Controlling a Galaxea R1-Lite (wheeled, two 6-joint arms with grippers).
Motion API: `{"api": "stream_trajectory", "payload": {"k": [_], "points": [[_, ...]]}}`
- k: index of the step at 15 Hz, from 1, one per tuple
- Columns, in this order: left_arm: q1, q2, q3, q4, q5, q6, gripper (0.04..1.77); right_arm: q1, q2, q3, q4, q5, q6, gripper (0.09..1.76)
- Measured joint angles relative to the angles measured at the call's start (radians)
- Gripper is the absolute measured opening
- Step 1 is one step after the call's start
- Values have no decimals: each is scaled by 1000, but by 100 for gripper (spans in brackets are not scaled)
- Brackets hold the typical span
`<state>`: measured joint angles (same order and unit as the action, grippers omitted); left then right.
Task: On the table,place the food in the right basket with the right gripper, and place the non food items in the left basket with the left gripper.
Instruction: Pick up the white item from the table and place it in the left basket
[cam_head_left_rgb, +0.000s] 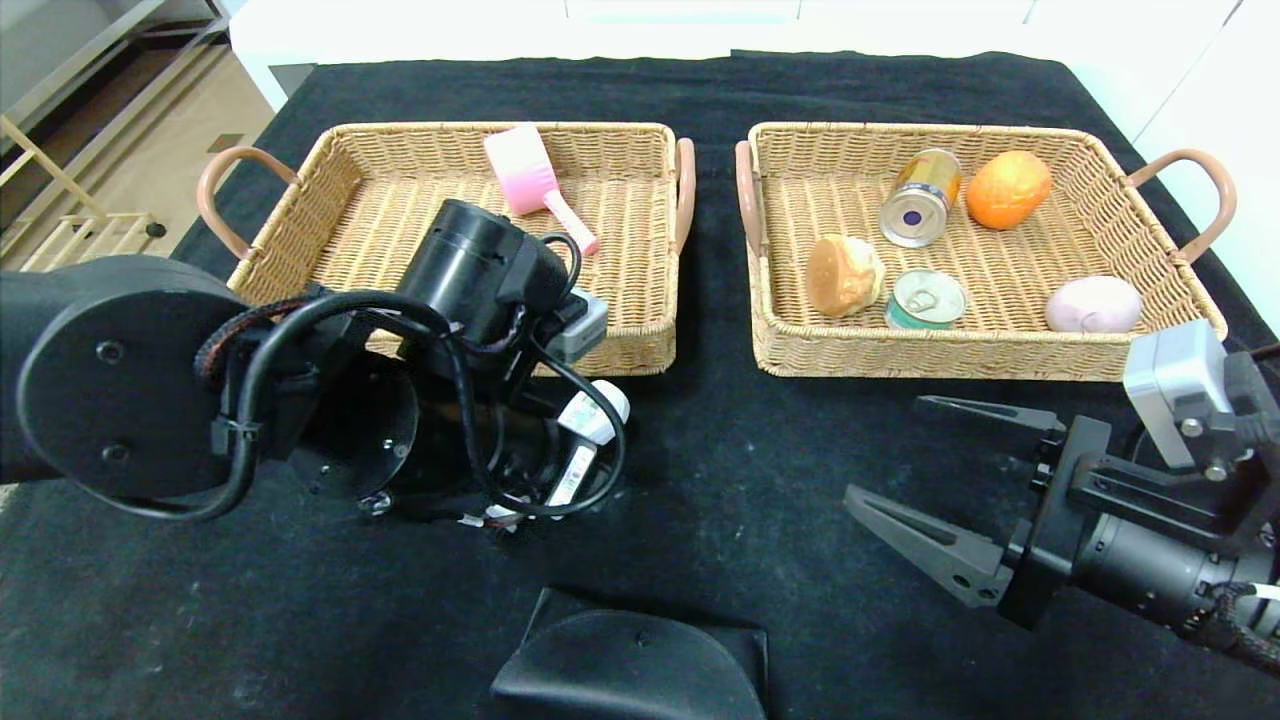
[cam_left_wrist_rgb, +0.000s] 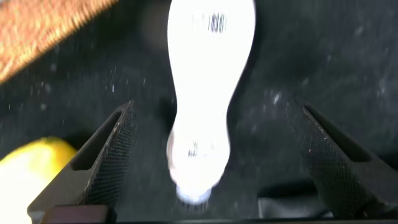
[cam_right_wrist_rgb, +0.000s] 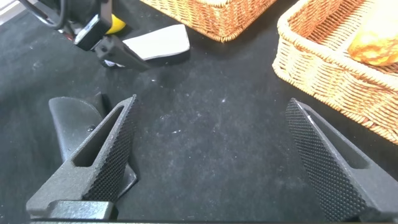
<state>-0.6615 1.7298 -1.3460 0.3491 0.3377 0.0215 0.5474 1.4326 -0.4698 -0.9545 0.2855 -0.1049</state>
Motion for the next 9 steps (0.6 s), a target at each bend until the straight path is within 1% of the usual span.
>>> {"api": "stream_trajectory", "payload": {"k": [2,4,9], "points": [[6,13,-2,-17,1,0,172,-14,1,-3,0,5,0,171],[7,22,-2,-14,1,1,172,-29,2,-6,0,31,0,171],[14,36,-5,-14,14,4,172,-40,6,-5,0,34,1,171]]}}
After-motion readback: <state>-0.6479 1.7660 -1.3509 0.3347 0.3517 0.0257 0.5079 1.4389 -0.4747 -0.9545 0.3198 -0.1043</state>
